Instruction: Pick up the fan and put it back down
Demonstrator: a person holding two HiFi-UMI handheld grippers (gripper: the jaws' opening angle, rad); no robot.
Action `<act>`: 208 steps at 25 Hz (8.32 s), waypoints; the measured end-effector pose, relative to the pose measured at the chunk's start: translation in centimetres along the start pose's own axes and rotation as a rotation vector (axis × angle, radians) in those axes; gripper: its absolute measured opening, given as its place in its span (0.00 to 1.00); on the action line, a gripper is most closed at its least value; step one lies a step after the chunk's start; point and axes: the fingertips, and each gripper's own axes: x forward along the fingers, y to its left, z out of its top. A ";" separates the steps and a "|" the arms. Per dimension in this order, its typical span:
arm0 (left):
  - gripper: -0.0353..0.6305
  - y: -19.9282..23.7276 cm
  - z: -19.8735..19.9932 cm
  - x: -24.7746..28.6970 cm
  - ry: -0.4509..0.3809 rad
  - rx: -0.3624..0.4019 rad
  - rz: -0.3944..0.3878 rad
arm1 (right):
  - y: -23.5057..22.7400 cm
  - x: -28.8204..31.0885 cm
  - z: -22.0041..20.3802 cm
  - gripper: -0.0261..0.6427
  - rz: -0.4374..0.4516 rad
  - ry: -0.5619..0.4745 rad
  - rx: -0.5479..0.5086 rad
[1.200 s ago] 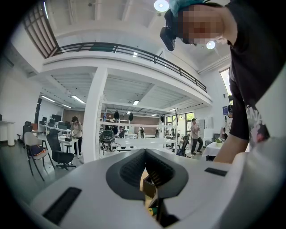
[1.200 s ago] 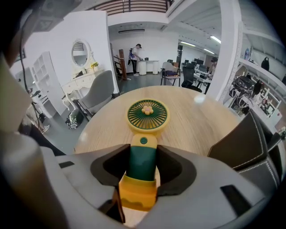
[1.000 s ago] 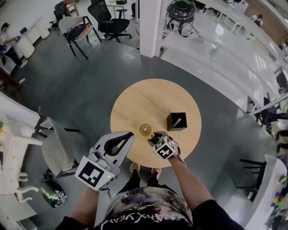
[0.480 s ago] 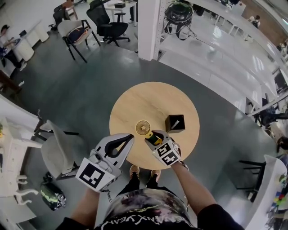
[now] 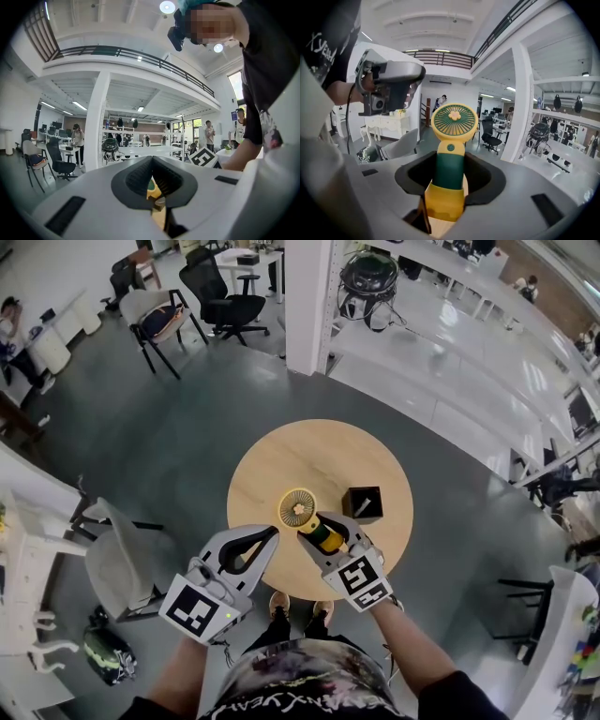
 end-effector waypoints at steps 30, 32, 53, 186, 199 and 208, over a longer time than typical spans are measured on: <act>0.08 -0.4 1.2 -0.1 -0.020 0.017 -0.012 | 1.8 -11.5 15.1 0.31 -0.033 -0.441 -0.070; 0.08 -0.5 1.2 -0.2 -0.022 0.018 -0.014 | 1.8 -11.5 14.9 0.31 -0.035 -0.439 -0.065; 0.08 -0.8 0.8 -0.2 -0.012 0.012 -0.011 | 1.7 -11.2 14.0 0.31 -0.044 -0.421 -0.058; 0.08 0.1 0.0 -0.9 0.001 0.013 0.011 | 0.9 2.9 -8.1 0.70 0.076 0.190 0.017; 0.08 -0.3 1.0 -0.3 -0.019 0.011 -0.004 | 2.3 -4.4 6.1 0.70 0.061 -0.153 -0.103; 0.08 -0.8 1.8 -0.2 -0.030 0.017 -0.019 | 2.1 -10.2 12.7 0.69 0.016 -0.367 -0.070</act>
